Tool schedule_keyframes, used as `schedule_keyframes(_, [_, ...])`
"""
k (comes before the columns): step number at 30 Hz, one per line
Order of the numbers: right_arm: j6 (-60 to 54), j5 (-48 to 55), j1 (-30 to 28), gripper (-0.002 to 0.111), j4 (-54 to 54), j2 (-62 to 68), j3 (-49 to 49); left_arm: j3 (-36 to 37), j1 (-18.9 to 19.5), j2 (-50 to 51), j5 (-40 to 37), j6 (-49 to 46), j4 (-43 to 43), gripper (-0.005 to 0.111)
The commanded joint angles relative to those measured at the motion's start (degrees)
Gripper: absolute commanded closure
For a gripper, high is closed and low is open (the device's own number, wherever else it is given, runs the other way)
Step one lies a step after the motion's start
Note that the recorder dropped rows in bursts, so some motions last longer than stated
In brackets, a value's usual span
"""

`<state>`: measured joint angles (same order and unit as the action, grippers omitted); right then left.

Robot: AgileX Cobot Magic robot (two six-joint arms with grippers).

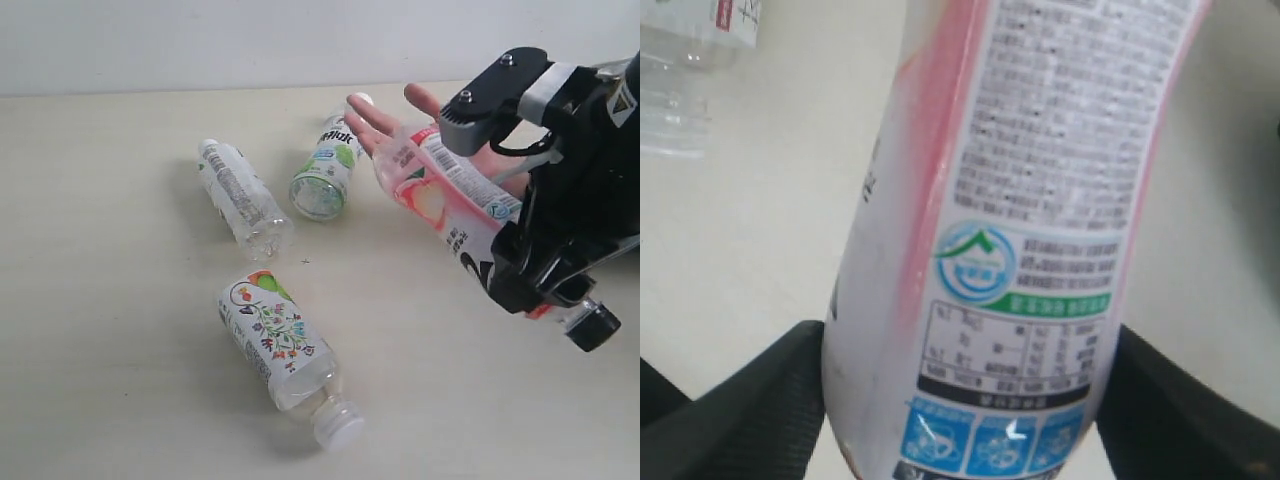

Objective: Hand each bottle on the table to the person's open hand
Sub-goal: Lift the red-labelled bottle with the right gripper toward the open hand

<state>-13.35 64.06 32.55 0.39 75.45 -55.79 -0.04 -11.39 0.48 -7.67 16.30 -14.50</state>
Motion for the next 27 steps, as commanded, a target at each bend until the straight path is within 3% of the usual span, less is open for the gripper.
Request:
schedule_keyframes(1, [1.85,-3.93,0.06,0.108,-1.07,-2.12,-0.18,0.04,0.09,-0.05,0.05,0.40,0.12,0.107])
schedule_keyframes(5, [4.89,-4.75,-1.02,0.108,-4.02,-1.14,-2.07,0.04,0.09,-0.05,0.05,0.40,0.12,0.107])
schedule_keyframes(15, [4.99,-3.30,-10.05,0.108,-3.45,8.65,-13.07,0.04,0.09,-0.05,0.05,0.40,0.12,0.107])
schedule_keyframes(27, [2.42,-5.80,-10.58,0.108,1.15,23.37,-16.63,0.04,0.09,-0.05,0.05,0.40,0.12,0.107])
